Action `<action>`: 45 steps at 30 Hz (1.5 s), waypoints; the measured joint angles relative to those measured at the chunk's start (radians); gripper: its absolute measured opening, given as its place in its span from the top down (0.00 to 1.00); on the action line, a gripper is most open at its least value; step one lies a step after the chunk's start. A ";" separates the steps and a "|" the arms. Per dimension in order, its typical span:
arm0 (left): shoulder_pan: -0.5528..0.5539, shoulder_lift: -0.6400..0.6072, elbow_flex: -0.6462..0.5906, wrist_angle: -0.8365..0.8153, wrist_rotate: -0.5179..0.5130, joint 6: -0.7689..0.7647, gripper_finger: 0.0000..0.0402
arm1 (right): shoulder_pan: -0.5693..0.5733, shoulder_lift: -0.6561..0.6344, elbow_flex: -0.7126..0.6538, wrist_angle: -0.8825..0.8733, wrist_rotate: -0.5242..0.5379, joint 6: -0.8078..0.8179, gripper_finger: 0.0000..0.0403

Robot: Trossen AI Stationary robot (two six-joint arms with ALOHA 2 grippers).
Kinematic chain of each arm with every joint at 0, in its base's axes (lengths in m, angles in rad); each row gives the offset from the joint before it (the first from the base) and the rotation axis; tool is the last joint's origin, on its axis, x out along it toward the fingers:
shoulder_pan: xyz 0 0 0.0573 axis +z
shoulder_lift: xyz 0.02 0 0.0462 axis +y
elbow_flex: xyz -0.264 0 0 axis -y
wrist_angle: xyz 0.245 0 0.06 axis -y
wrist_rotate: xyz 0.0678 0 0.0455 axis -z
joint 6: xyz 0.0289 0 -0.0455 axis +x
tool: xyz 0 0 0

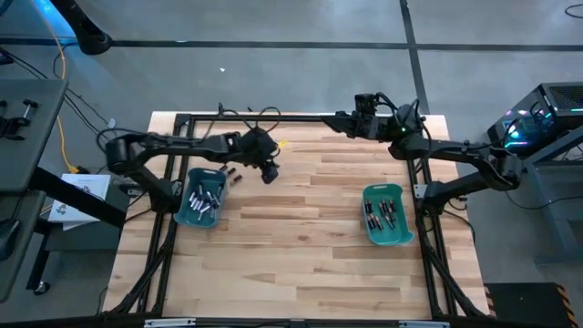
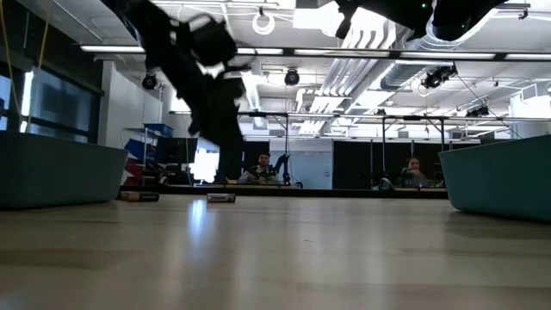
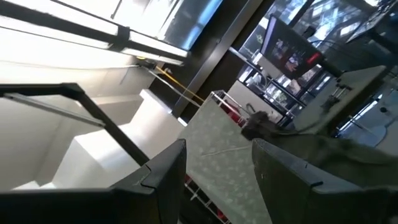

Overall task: Sort batteries
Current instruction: Put the silver battery into the blue bin

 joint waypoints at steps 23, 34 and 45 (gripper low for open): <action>-0.010 0.201 -0.027 -0.028 -0.020 0.016 0.92 | 0.030 -0.006 0.000 0.000 0.010 -0.022 0.56; -0.158 -0.288 0.008 -0.351 -0.100 -0.150 0.92 | 0.001 -0.006 0.000 -0.055 0.046 -0.067 0.56; -0.427 -0.701 -0.050 -0.988 -0.158 -0.925 0.92 | -0.067 -0.005 0.000 -0.142 0.074 -0.137 0.56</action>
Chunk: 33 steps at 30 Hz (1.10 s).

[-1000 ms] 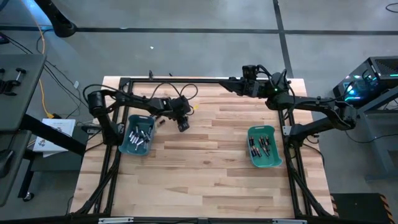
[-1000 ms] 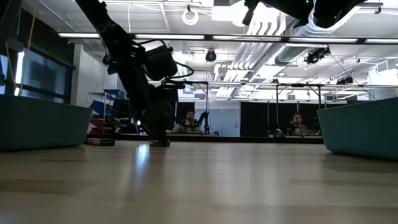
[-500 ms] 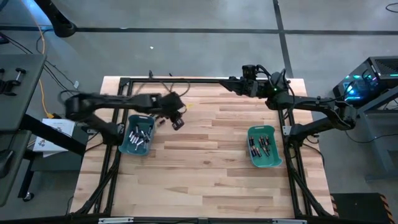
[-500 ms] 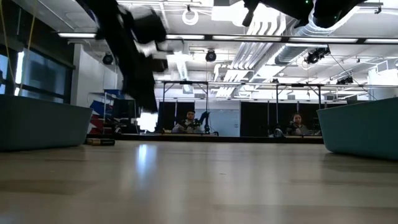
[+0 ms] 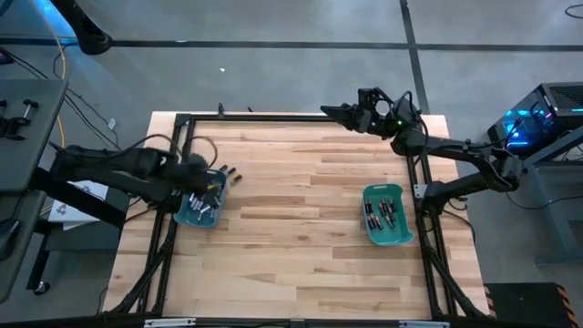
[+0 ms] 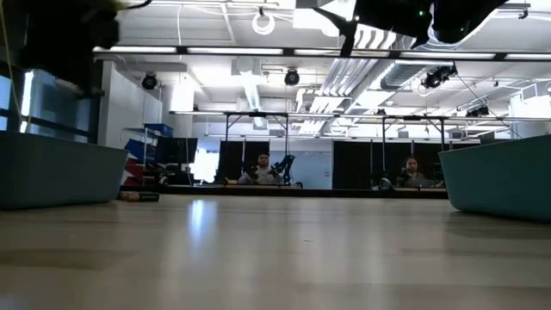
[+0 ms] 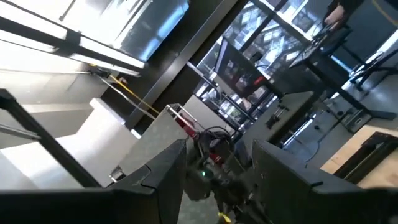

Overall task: Sort batteries
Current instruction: Put the silver battery into the blue bin, then put the black battery into the green bin

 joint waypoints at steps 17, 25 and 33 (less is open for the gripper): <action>0.007 0.005 -0.305 0.213 0.074 -0.264 0.88 | -0.007 0.000 0.000 0.008 -0.009 0.020 0.56; 0.012 0.055 -0.305 0.214 0.095 -0.239 0.69 | -0.006 0.000 0.000 0.015 -0.015 0.037 0.56; 0.013 0.020 -0.256 0.160 0.105 -0.253 0.59 | -0.006 0.000 0.000 0.016 -0.016 0.041 0.56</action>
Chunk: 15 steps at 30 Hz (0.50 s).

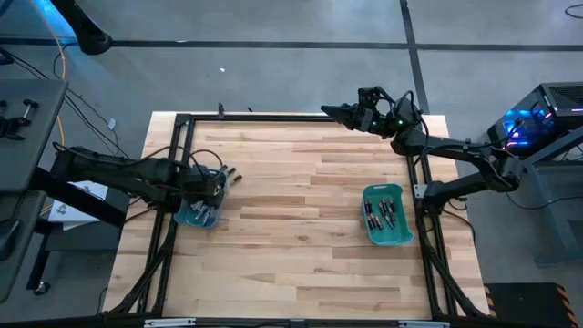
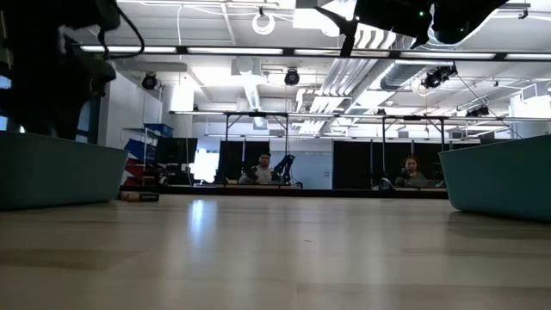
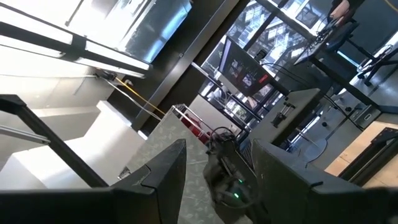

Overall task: Sort batteries
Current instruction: Put the black battery into the green bin

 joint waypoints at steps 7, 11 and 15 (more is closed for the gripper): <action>0.000 0.001 0.229 0.029 -0.203 0.238 0.64 | 0.000 0.000 0.000 0.000 0.000 0.004 0.56; 0.027 0.045 0.287 0.174 -0.375 0.510 0.67 | 0.000 0.000 0.000 0.000 0.003 -0.005 0.56; 0.106 0.129 0.288 0.348 -0.393 0.724 0.69 | 0.000 0.000 0.000 0.000 0.005 -0.004 0.56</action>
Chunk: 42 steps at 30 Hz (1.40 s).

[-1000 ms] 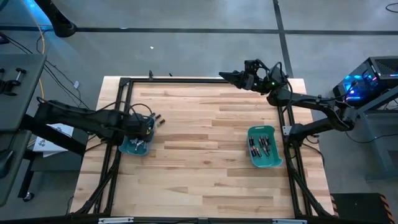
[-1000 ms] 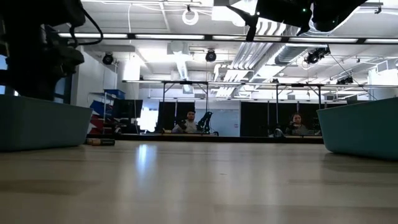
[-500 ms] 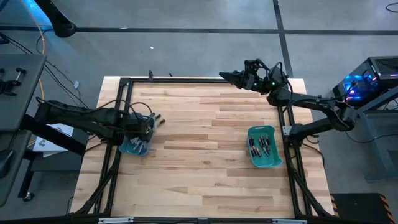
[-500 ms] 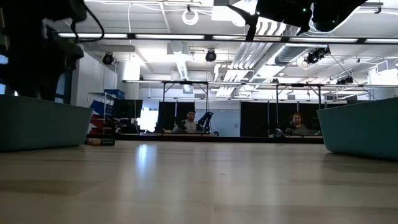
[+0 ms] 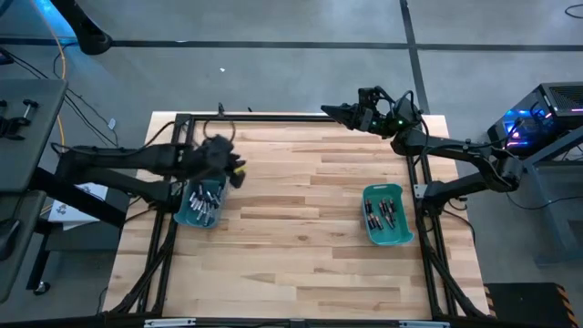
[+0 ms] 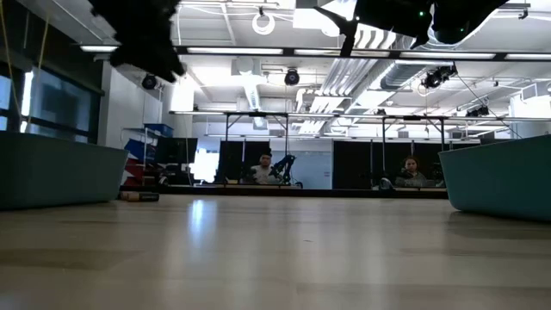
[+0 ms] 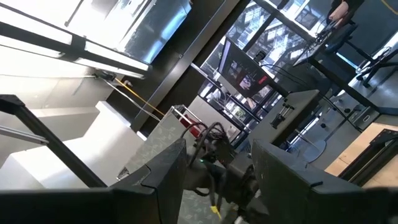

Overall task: Sort batteries
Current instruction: Put the black battery into the green bin

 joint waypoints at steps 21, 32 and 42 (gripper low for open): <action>0.371 0.616 0.074 -0.091 0.480 0.178 0.53 | 0.060 0.000 0.000 0.015 -0.010 0.027 0.56; 0.399 0.739 0.156 -0.238 0.436 0.227 0.53 | 0.060 -0.001 0.000 0.033 0.000 0.037 0.56; 0.417 0.833 0.161 -0.228 0.449 0.334 0.77 | 0.059 -0.001 0.000 0.031 0.000 0.037 0.56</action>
